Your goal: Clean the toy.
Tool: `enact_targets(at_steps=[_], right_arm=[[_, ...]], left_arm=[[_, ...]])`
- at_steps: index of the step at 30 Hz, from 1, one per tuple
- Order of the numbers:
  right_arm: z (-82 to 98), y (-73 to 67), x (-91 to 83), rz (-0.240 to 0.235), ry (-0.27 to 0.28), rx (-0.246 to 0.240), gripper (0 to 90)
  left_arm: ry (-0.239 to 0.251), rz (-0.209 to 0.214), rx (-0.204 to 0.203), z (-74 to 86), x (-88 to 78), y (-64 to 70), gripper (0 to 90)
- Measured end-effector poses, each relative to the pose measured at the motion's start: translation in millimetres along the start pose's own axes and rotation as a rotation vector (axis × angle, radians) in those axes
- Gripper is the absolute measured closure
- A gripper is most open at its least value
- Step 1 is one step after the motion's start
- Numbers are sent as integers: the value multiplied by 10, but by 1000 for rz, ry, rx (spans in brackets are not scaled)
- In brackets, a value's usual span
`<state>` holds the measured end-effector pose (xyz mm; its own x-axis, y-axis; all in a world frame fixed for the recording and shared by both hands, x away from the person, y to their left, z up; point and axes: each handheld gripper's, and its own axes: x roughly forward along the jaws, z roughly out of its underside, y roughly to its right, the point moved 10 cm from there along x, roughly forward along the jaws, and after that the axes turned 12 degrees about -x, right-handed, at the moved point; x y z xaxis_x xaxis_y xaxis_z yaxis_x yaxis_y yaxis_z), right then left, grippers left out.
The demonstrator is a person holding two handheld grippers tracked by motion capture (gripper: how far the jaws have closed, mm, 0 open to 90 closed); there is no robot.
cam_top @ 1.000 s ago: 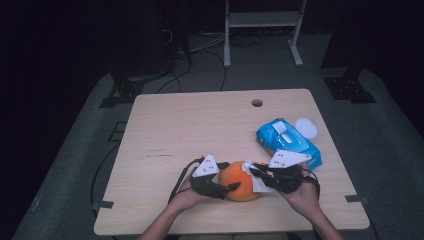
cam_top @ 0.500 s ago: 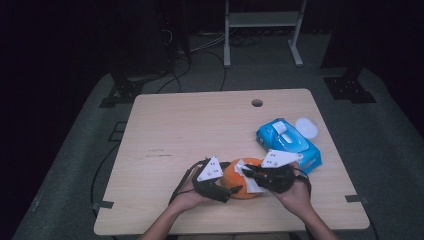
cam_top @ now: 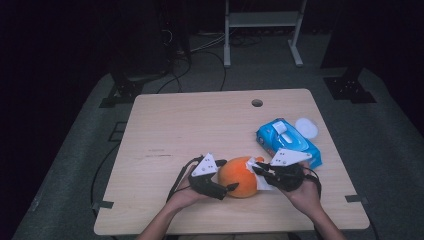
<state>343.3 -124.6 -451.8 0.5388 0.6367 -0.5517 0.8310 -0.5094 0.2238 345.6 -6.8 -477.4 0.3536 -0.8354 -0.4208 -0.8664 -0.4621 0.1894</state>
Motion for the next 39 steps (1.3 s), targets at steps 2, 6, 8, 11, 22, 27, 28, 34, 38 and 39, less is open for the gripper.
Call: enact_targets(at_steps=[2,6,8,11,22,27,28,34,38,39], right_arm=[[-24,-2,5,8,4,-6,795],[-145,-147,44,-14,22,-36,794],[-214,-284,93,-60,32,-51,794],[-228,-347,147,-59,10,-96,793],[-24,-30,21,-2,-1,-13,793],[-87,-189,32,-56,27,-26,792],[-100,-217,33,-64,27,-35,791],[-62,-89,6,-42,18,-24,791],[69,75,-28,-21,16,48,791],[74,86,-35,-22,21,58,791]], left_arm=[[-17,-23,13,18,28,-7,182],[-16,-40,6,37,58,-13,203],[-23,-46,5,52,57,-17,211],[-33,-47,3,86,32,-49,228],[-14,-16,-16,30,13,-27,199],[12,-11,10,-14,9,-6,186],[8,-11,13,-1,11,-3,201],[-13,-23,-28,50,5,-72,250],[-13,-17,-37,64,4,-76,251],[-13,-18,-33,66,10,-74,252]])
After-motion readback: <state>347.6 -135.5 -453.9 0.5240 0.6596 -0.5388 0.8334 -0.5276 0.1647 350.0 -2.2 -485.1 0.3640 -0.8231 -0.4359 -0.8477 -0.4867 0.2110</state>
